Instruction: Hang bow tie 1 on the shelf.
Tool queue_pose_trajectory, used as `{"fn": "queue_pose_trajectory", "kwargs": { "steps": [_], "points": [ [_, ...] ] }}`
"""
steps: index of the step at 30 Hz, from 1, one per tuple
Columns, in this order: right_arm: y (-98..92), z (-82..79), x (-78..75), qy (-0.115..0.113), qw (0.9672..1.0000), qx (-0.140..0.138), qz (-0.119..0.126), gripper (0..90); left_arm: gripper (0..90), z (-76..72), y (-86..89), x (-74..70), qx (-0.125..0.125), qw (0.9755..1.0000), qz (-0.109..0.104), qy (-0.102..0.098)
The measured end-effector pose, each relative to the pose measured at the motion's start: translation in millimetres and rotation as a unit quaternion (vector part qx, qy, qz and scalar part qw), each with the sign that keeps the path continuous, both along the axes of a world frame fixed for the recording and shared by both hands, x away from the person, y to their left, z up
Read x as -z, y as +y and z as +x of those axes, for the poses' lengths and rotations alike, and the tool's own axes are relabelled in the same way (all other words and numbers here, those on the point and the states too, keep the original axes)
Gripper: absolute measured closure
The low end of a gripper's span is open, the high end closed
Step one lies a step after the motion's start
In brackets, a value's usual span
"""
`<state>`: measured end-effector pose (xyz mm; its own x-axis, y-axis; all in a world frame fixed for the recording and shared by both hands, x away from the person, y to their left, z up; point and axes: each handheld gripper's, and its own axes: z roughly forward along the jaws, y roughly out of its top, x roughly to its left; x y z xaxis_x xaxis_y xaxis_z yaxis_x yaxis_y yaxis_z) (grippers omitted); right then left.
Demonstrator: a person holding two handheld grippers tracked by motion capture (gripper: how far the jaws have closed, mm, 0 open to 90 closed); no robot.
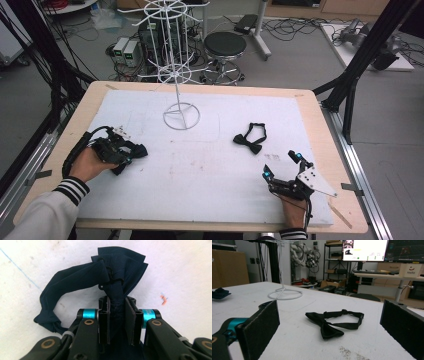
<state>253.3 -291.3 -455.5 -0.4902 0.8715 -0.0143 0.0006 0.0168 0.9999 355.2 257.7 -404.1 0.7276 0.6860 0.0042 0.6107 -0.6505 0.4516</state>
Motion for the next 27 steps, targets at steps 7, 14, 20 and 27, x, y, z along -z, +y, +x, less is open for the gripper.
{"fn": "queue_pose_trajectory", "kwargs": {
  "steps": [7,14,20,27],
  "points": [
    [0.2,-0.1,0.0,0.0,1.0,0.001,0.001,1.6,75.5,-2.4,3.0,-2.5,-0.004,0.9996,-0.021,-0.016],
    [-0.1,0.3,0.0,-0.002,1.0,0.001,0.0,1.6,75.5,-3.9,6.2,-9.5,-0.007,0.9976,-0.058,-0.037],
    [-0.1,0.2,0.0,-0.001,1.0,0.0,0.0,1.6,75.5,-7.6,8.2,-18.8,-0.022,0.9914,-0.115,-0.057],
    [0.2,-0.1,-0.1,0.002,1.0,0.001,0.0,1.6,75.4,-11.5,9.1,-26.3,-0.024,0.985,-0.147,-0.088]
  ]
}}
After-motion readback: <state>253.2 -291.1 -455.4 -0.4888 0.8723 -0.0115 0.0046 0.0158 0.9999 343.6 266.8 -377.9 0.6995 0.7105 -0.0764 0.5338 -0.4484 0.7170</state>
